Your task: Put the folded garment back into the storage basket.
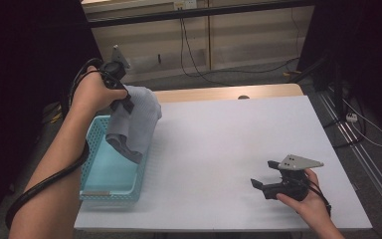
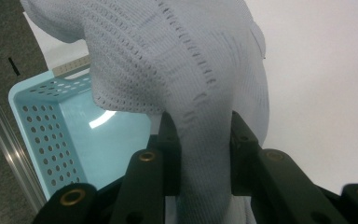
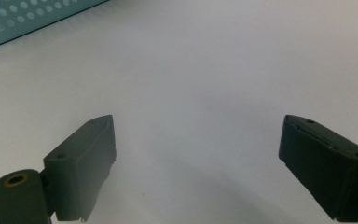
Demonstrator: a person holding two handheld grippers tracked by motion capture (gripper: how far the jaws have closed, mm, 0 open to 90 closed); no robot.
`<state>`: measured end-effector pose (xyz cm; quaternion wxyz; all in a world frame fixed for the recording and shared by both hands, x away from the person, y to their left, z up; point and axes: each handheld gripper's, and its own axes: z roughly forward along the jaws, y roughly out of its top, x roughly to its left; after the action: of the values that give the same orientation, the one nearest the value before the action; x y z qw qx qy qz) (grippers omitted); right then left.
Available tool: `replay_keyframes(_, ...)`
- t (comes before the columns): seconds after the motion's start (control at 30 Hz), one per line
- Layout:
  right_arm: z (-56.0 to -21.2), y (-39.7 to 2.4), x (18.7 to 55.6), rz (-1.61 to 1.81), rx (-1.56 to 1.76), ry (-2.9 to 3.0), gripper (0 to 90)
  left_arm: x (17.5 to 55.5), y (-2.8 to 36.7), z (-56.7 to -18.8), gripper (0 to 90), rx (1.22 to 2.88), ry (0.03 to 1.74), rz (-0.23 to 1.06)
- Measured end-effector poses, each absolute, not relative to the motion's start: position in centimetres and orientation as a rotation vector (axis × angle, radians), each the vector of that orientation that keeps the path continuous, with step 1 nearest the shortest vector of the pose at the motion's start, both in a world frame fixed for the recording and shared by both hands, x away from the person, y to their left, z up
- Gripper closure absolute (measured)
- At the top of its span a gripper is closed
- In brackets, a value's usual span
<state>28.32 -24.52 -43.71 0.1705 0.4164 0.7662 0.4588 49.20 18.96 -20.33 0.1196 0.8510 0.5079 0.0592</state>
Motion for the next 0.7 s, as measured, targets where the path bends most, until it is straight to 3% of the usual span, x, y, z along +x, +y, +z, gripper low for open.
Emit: replay_keyframes(0.7,-43.9,-24.3,28.3,1.293,1.177,2.196,10.6,49.7,21.6,-21.9,72.6,2.447,1.572,0.201)
